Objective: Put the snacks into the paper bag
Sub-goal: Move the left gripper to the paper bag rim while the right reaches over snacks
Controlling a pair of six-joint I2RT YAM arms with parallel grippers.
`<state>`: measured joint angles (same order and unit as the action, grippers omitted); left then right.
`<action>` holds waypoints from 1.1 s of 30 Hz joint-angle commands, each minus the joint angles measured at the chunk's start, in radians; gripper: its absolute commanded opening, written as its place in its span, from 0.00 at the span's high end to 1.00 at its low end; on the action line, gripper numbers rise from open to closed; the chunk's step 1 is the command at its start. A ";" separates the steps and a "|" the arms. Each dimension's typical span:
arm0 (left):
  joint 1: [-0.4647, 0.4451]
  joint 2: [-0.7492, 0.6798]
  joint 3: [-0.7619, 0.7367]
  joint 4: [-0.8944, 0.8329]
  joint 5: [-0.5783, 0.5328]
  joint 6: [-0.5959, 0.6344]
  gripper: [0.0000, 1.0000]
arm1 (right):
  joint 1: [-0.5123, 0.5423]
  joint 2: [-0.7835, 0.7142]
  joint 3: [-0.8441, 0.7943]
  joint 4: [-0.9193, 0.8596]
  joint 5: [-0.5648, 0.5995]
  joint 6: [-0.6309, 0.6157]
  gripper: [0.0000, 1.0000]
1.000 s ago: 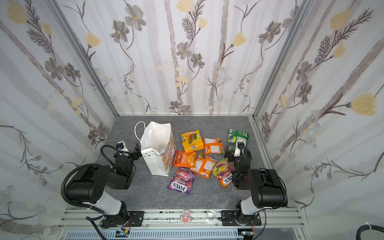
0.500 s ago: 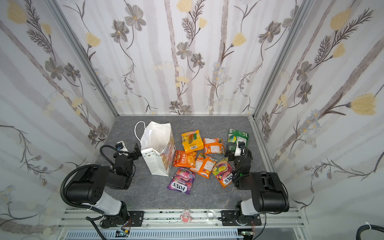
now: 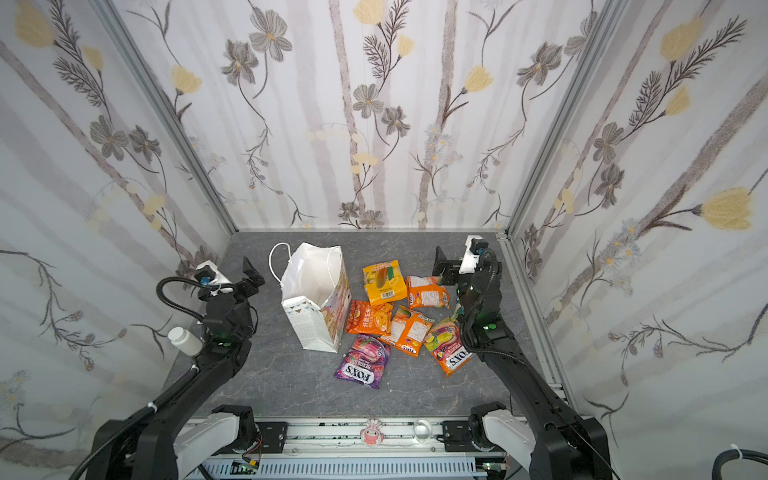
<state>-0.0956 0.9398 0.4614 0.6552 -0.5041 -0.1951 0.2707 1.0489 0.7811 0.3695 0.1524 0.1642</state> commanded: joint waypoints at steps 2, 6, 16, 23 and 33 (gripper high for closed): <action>0.021 -0.215 0.067 -0.476 0.017 -0.236 0.00 | 0.037 0.009 0.193 -0.336 0.051 0.090 0.01; 0.025 -0.315 0.243 -0.721 0.154 -0.212 0.00 | 0.123 -0.009 0.189 -0.364 0.028 0.251 0.08; 0.025 -0.067 0.610 -1.116 0.615 -0.058 0.00 | 0.300 0.081 0.198 -0.482 -0.030 0.121 0.08; 0.024 -0.092 0.526 -1.009 0.827 0.022 0.00 | 0.301 0.090 0.144 -0.411 -0.044 0.118 0.08; 0.025 -0.088 0.465 -0.887 0.882 0.013 0.01 | 0.298 0.211 0.195 -0.445 -0.048 0.137 0.14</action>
<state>-0.0711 0.8524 0.9424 -0.3134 0.3531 -0.1909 0.5701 1.2419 0.9649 -0.0772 0.1070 0.2943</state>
